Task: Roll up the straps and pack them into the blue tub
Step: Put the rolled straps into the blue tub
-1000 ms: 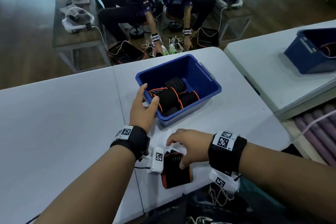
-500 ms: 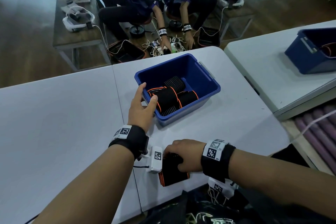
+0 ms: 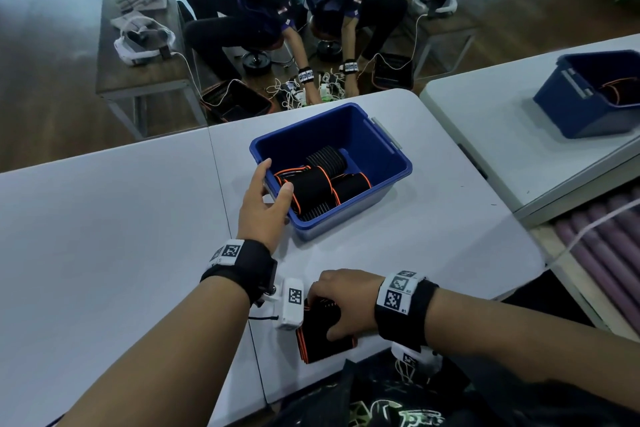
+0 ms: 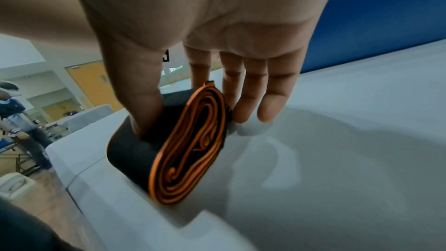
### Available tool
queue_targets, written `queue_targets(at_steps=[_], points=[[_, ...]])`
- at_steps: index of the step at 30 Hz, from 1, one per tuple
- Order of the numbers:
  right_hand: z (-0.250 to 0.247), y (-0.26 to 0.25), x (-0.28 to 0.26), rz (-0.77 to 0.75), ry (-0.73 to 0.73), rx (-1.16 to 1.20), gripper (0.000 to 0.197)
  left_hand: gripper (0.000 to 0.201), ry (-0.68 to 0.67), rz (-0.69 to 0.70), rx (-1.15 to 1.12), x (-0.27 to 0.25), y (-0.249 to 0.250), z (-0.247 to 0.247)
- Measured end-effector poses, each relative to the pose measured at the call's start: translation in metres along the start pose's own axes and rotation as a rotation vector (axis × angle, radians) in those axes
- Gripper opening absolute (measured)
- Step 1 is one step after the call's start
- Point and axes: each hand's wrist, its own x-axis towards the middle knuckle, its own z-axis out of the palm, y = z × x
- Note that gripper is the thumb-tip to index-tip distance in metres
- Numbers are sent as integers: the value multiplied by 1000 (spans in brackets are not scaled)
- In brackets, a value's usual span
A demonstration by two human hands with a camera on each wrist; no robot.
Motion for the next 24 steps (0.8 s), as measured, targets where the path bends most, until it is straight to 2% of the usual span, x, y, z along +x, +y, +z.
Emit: queue_targets(at_steps=[8, 14, 17, 24], points=[[-2, 2, -4, 95, 33, 193, 48, 55, -7, -7, -4, 1, 0, -1], [-13, 17, -33, 125, 162, 394, 35, 62, -3, -23, 12, 1, 2, -3], [-40, 24, -54, 111, 254, 406, 33, 77, 9, -80, -13, 1, 2, -4], [-149, 36, -91, 62, 484, 302, 31, 74, -1, -112, -25, 3, 6, -3]])
